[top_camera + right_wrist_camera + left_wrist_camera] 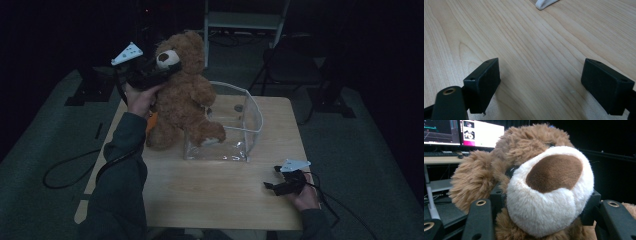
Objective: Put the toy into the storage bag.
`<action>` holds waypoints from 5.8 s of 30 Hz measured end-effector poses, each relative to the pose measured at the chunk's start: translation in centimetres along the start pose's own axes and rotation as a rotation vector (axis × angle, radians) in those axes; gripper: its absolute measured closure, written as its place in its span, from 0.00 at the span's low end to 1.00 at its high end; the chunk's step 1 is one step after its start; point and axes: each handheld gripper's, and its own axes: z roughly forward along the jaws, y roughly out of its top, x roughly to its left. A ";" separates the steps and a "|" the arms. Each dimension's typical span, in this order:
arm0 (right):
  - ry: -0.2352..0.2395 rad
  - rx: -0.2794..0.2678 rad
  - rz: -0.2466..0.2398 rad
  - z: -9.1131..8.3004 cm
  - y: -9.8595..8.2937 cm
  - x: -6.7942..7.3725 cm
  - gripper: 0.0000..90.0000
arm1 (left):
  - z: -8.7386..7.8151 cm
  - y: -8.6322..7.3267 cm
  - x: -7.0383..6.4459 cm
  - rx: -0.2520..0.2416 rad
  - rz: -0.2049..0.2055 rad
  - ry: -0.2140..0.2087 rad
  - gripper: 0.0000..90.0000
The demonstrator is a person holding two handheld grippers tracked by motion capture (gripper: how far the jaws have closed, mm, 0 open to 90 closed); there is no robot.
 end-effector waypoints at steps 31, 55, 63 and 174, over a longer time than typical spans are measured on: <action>0.000 -0.001 0.001 0.0 0.0 0.0 0.17 | 3.8 1.7 -1.0 -0.016 -0.015 0.021 0.46; -0.001 0.001 0.002 0.0 0.0 0.0 0.17 | 6.2 2.4 -1.1 -0.050 -0.023 0.110 0.45; -0.002 0.002 0.003 0.0 0.0 0.0 0.17 | 7.2 3.0 -1.0 -0.051 -0.025 0.113 0.45; -0.008 0.000 0.009 -0.3 -0.2 0.2 0.17 | 17.4 -5.2 -6.0 0.248 0.084 -0.013 0.41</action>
